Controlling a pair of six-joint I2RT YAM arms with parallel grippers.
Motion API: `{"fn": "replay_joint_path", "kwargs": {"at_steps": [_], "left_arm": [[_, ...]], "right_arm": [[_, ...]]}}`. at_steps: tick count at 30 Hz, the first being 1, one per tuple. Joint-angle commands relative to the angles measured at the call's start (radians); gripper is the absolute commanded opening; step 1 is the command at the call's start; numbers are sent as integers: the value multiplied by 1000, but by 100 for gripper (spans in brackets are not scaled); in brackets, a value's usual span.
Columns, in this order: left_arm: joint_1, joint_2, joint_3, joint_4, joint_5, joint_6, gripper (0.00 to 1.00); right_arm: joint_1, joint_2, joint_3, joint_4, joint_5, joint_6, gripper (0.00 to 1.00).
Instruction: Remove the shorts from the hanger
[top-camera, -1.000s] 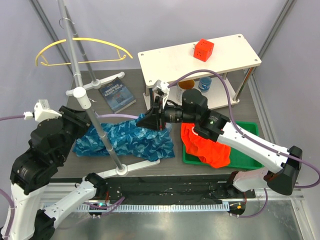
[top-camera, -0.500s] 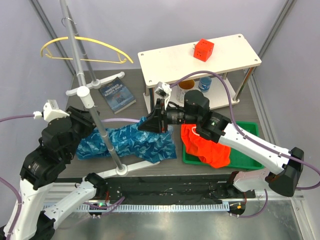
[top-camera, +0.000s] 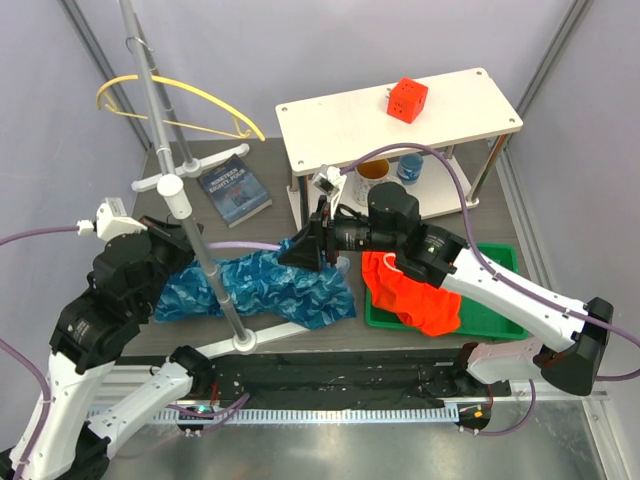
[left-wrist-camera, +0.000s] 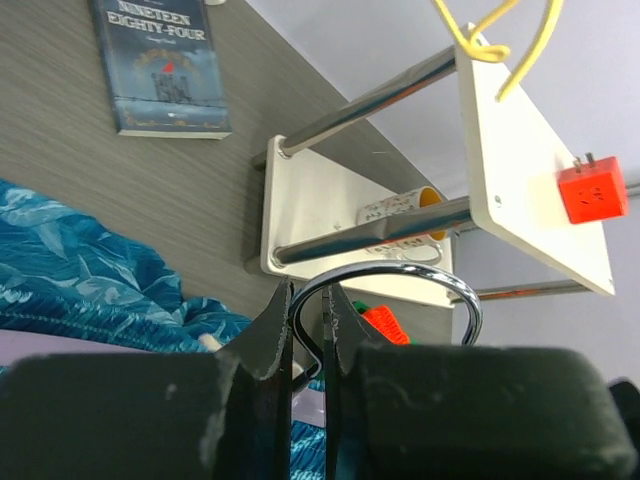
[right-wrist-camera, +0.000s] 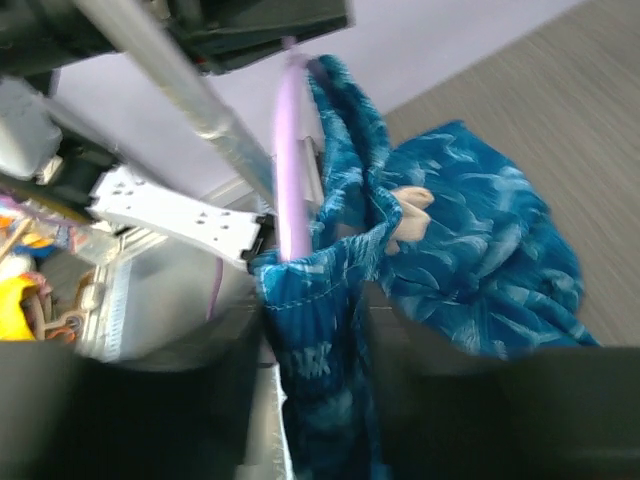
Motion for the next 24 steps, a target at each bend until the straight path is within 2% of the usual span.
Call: {"fn": "replay_joint_path", "kwargs": {"at_steps": [1, 3, 5, 8, 15, 20, 22, 24], "left_arm": [[-5, -44, -18, -13, -82, -48, 0], [-4, -64, -26, -16, -101, -59, 0], [-4, -70, -25, -33, -111, -62, 1], [-4, -76, -20, -62, -117, -62, 1], [-4, -87, -23, -103, -128, -64, 0], [-4, -96, -32, -100, -122, -73, 0], [-4, -96, -31, -102, -124, -74, 1], [-4, -96, -28, -99, -127, -73, 0]], "right_arm": [[-11, -31, 66, -136, 190, -5, 61], [-9, -33, 64, -149, 220, 12, 73], [-9, -31, 69, -150, 241, 26, 79], [-9, -7, 100, -158, 254, 44, 82], [-3, 98, 230, -211, 245, 64, 81], [12, 170, 320, -267, 205, 64, 61], [26, 171, 322, -259, 188, 66, 62], [35, 155, 307, -220, 186, 59, 69]]}}
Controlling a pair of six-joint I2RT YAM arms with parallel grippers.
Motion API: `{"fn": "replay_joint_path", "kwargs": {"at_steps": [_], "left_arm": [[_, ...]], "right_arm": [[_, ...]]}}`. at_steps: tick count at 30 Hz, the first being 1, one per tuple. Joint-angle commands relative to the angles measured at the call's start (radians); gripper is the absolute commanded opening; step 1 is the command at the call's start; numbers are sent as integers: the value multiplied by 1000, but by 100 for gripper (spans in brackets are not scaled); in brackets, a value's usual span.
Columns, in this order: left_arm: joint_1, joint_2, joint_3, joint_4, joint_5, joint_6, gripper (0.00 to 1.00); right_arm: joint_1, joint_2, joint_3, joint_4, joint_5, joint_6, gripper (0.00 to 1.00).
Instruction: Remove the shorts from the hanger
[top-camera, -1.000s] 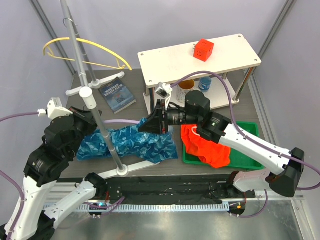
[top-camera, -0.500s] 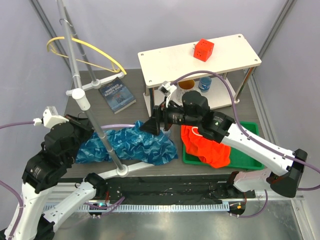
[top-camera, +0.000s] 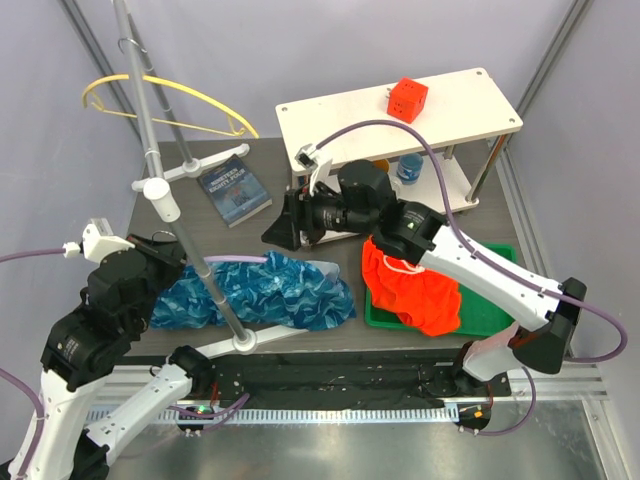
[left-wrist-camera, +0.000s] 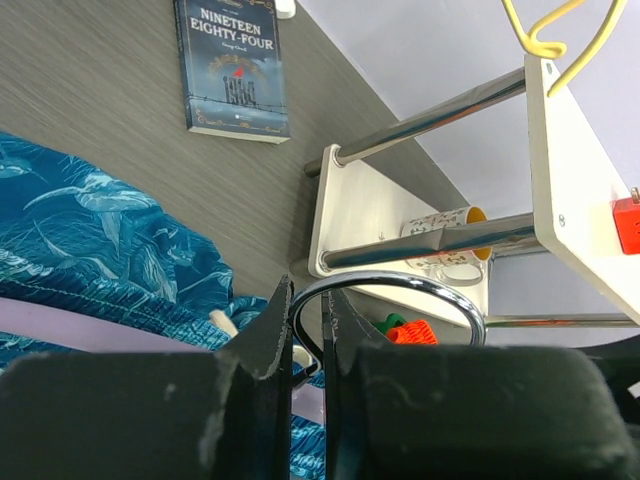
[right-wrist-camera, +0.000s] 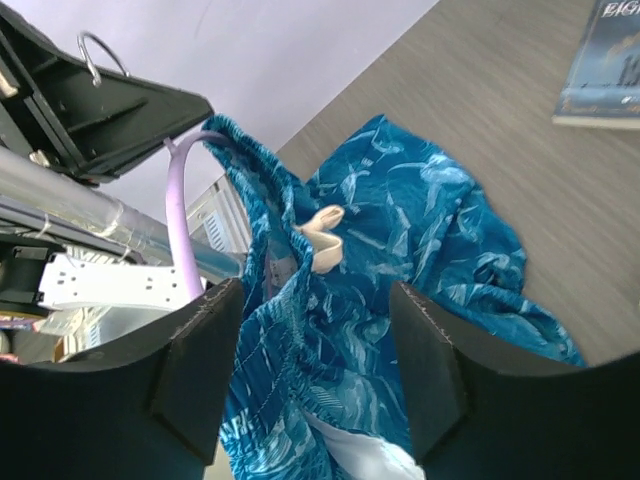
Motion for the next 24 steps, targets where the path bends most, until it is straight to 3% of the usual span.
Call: {"fn": "replay_joint_path", "kwargs": {"at_steps": [1, 8, 17, 24], "left_arm": [[-4, -11, 9, 29, -30, -19, 1], [-4, 0, 18, 26, -37, -25, 1], [-4, 9, 24, 20, -41, -30, 0], [-4, 17, 27, 18, -28, -33, 0]], "right_arm": [[28, -44, 6, 43, -31, -5, 71], [34, -122, -80, 74, -47, -2, 78], [42, -90, -71, 48, -56, 18, 57], [51, -72, -57, 28, -86, 35, 56]]}}
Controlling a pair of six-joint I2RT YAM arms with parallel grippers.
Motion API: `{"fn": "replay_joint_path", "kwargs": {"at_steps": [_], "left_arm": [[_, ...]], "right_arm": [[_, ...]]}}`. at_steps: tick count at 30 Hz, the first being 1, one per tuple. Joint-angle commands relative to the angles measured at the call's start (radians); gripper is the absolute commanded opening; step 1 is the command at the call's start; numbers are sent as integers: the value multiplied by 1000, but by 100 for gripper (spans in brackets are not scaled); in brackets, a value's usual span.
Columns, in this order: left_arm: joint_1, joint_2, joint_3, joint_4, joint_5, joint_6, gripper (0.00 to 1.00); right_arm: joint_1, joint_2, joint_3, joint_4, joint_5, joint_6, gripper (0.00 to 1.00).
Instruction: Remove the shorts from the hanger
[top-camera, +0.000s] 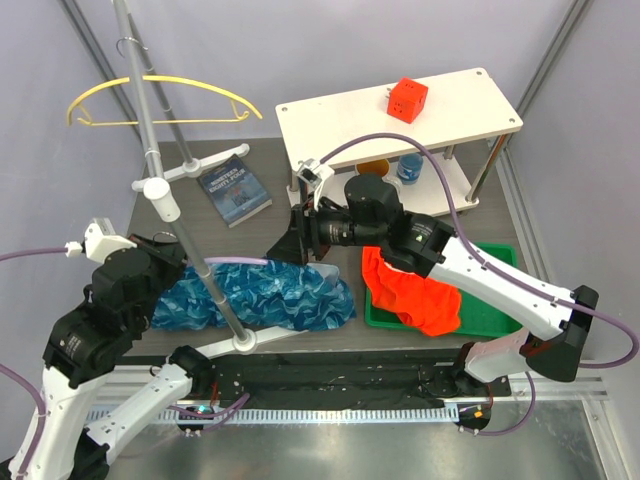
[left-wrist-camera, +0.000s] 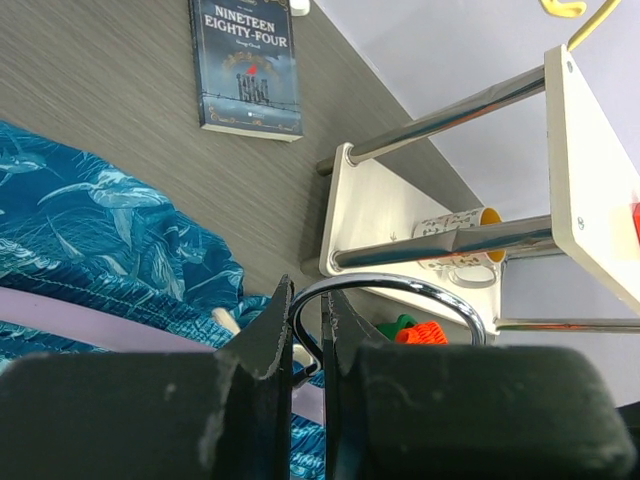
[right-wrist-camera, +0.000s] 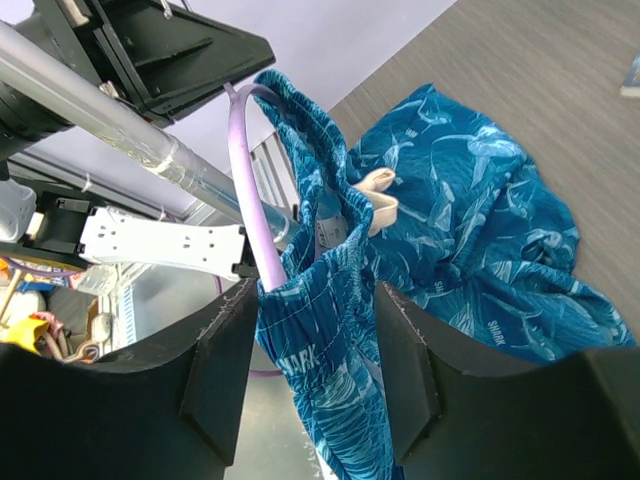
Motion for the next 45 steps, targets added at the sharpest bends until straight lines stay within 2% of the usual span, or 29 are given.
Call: {"fn": "replay_joint_path", "kwargs": {"at_steps": [1, 3, 8, 15, 18, 19, 20, 23, 29, 30, 31, 32, 34, 36, 38, 41, 44, 45], "left_arm": [[-4, 6, 25, 41, -20, -27, 0], [-4, 0, 19, 43, -27, -30, 0], [-4, 8, 22, 50, -20, -30, 0], [-4, -9, 15, 50, -23, -37, 0], [-4, -9, 12, 47, -20, -37, 1], [-4, -6, 13, 47, -14, -37, 0], [-4, -6, 13, 44, -12, -37, 0], [-4, -10, 13, 44, -14, -37, 0], [-4, -12, 15, 41, -15, -33, 0], [-4, -9, 15, 38, -14, -34, 0], [-4, -10, 16, 33, -12, -33, 0], [-5, -12, 15, 32, -12, -33, 0], [-4, -20, 9, 35, -14, -37, 0], [-4, -27, -2, 36, -17, -44, 1], [-4, -29, -5, 41, -14, -48, 0], [-4, -24, -8, 38, -8, -45, 0], [-4, -24, -8, 41, -5, -44, 0], [-4, -27, -8, 41, -6, -45, 0]], "right_arm": [[16, -1, 26, 10, -42, 11, 58], [23, -3, 20, 5, -48, 5, 59], [25, -18, 5, -16, -46, 0, 53], [25, 4, 5, -19, -88, 24, 36], [25, 10, 6, -18, -120, 31, 40], [28, 8, 5, -18, -122, 34, 51], [30, 4, 2, -16, -120, 31, 53], [33, -10, -21, -4, -111, 26, 55], [33, -24, -24, -1, -51, 11, 35], [33, -24, -17, -2, -39, 9, 23], [33, -27, -17, -1, -8, 12, 20], [33, -29, -17, 4, -4, 15, 21], [31, -33, -26, 24, 0, 15, 42], [33, -38, -34, 48, 13, 17, 54], [33, -33, -26, 59, 6, 17, 54], [33, -24, -14, 62, 4, 25, 49], [31, -19, -14, 62, 9, 29, 38], [33, -18, -18, 65, 9, 31, 31]]}}
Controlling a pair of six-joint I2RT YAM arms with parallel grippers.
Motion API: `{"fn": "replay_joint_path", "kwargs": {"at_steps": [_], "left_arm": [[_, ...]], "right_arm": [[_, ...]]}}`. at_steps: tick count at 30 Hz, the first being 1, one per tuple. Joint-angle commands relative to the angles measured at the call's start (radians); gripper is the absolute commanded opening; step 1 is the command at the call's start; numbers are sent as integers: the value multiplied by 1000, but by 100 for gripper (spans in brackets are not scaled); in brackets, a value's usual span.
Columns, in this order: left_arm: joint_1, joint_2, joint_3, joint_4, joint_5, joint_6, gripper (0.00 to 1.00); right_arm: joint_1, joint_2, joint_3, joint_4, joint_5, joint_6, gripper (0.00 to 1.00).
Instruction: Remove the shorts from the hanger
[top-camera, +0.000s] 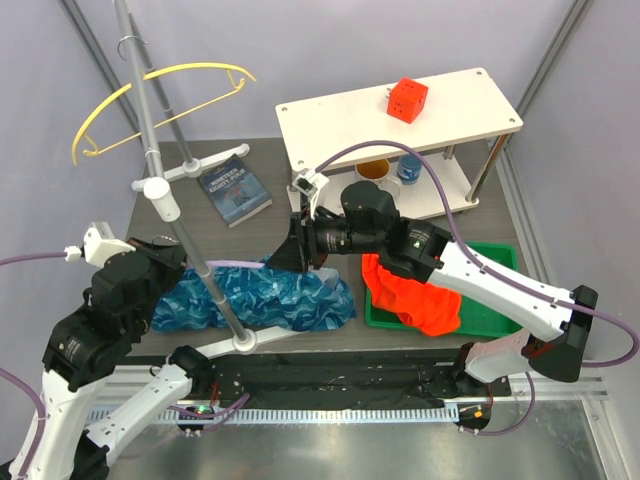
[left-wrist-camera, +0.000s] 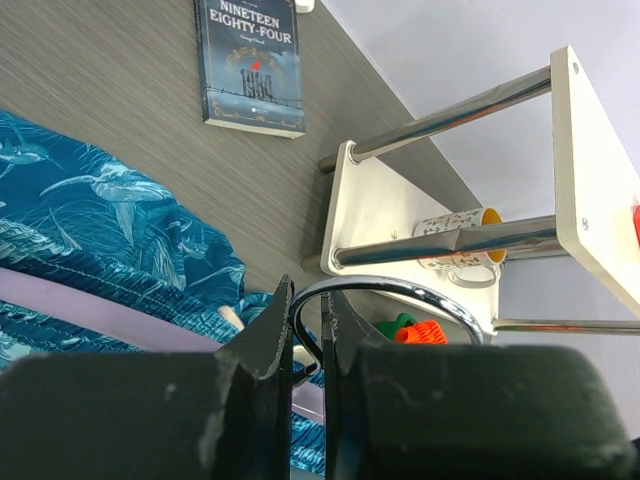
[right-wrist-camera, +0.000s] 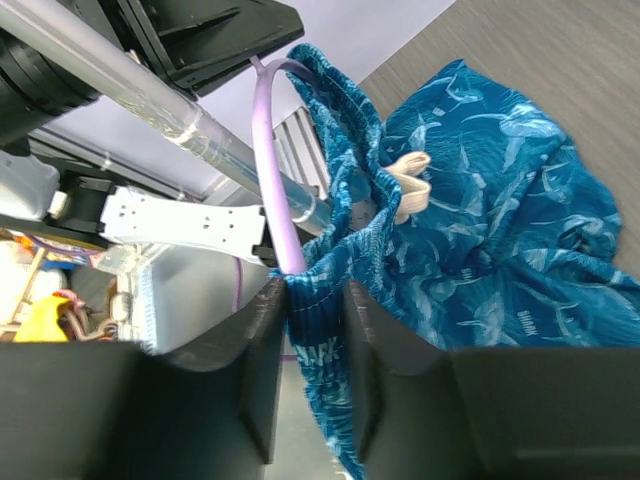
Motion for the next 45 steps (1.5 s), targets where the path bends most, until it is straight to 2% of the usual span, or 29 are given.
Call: {"fn": "replay_joint_path", "kwargs": {"at_steps": [1, 3, 7, 10, 16, 19, 20, 23, 26, 28, 30, 34, 37, 42, 44, 45], "left_arm": [[-4, -12, 4, 55, -9, -23, 0], [-5, -12, 2, 53, -11, -21, 0], [-4, -15, 7, 30, -23, -32, 0], [-4, -52, 10, -16, -90, -121, 0], [-4, -156, -47, 13, -311, -276, 1], [-4, -158, -46, -3, -353, -317, 1], [-4, -153, -36, -13, -354, -337, 1], [-4, -142, -29, -25, -337, -374, 0], [-4, -141, -30, -54, -293, -512, 0], [-4, -149, -41, -50, -243, -560, 1], [-4, -152, -55, -27, -218, -606, 0], [-4, -162, -70, 3, -189, -707, 0], [-4, -181, -114, 68, -161, -771, 0], [-4, -204, -118, 109, -161, -796, 0], [-5, -213, -98, 98, -185, -752, 0], [-4, -218, -90, 90, -210, -727, 0]], "right_arm": [[-1, -11, 10, 56, 24, 8, 28], [-1, -12, 9, 54, 25, 11, 20], [-1, -55, -25, 46, 82, -4, 12], [-1, -142, -111, 56, 155, -59, 1], [-2, -347, -350, 70, 278, -104, 1], [-2, -466, -460, 39, 347, -75, 1], [-1, -497, -506, 31, 422, -63, 1], [-1, -565, -568, 25, 456, -23, 1], [-1, -536, -565, 86, 403, -4, 1], [-1, -441, -534, 146, 297, -24, 1], [-1, -357, -458, 177, 254, -34, 1], [-1, -78, -288, 221, 112, -54, 1], [1, 50, -163, 261, 38, -23, 1], [-1, 99, -122, 353, 28, 40, 1], [-2, 75, -111, 320, 77, 0, 1], [-2, 57, -106, 244, 109, -24, 1]]}}
